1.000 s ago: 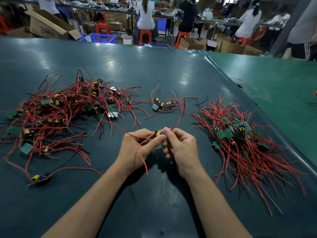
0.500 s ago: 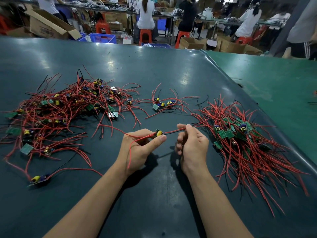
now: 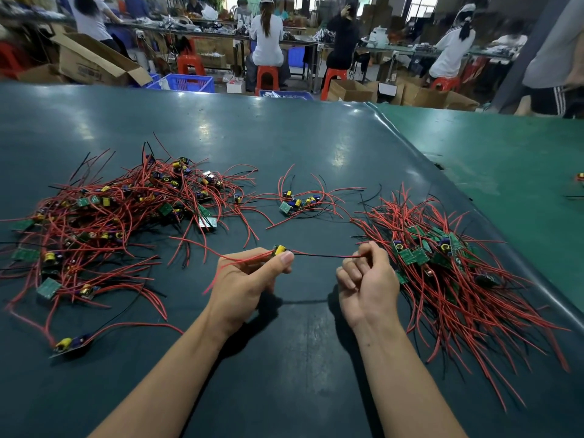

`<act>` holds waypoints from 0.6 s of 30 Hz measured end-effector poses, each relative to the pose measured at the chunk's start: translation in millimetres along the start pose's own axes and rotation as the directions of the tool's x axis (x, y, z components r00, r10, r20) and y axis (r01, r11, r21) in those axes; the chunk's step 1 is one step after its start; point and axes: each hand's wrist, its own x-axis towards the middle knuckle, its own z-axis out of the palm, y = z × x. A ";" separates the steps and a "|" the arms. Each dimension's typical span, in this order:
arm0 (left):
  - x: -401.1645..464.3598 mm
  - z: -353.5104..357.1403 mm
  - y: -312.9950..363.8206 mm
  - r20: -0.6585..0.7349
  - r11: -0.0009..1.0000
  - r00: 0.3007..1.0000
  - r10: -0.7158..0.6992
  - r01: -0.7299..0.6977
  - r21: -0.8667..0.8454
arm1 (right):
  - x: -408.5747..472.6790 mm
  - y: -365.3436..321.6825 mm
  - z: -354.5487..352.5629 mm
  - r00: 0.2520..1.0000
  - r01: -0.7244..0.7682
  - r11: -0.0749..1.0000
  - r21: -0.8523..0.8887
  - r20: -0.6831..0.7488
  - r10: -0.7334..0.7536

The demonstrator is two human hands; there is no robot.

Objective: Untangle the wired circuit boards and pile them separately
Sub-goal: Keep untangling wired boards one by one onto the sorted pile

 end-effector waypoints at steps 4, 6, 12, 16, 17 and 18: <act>3.2 -2.2 -1.2 -0.052 0.998 0.998 -0.023 0.020 -0.052 | -1.2 0.9 0.0 0.996 -0.058 0.998 -0.004 0.071 0.058; 5.9 -3.0 -0.1 -0.118 0.990 0.992 -0.054 0.037 -0.140 | -3.2 2.1 0.6 0.987 -0.054 0.996 -0.077 0.145 0.064; 1.9 2.4 -0.1 -0.018 0.986 0.999 -0.038 0.034 -0.165 | -20.9 21.8 8.7 0.882 -0.069 0.877 -0.476 0.382 0.276; -1.6 7.0 4.0 0.098 0.990 0.995 0.005 0.009 -0.143 | -22.0 26.8 8.3 0.918 -0.022 0.881 -0.473 0.340 0.206; -1.2 6.1 4.4 0.062 0.996 0.998 0.022 -0.016 -0.093 | -20.9 25.6 8.5 0.925 0.001 0.886 -0.464 0.336 0.176; -1.0 4.6 4.1 0.020 0.998 0.999 0.036 -0.034 -0.061 | -19.0 23.5 8.6 0.936 0.023 0.894 -0.448 0.323 0.138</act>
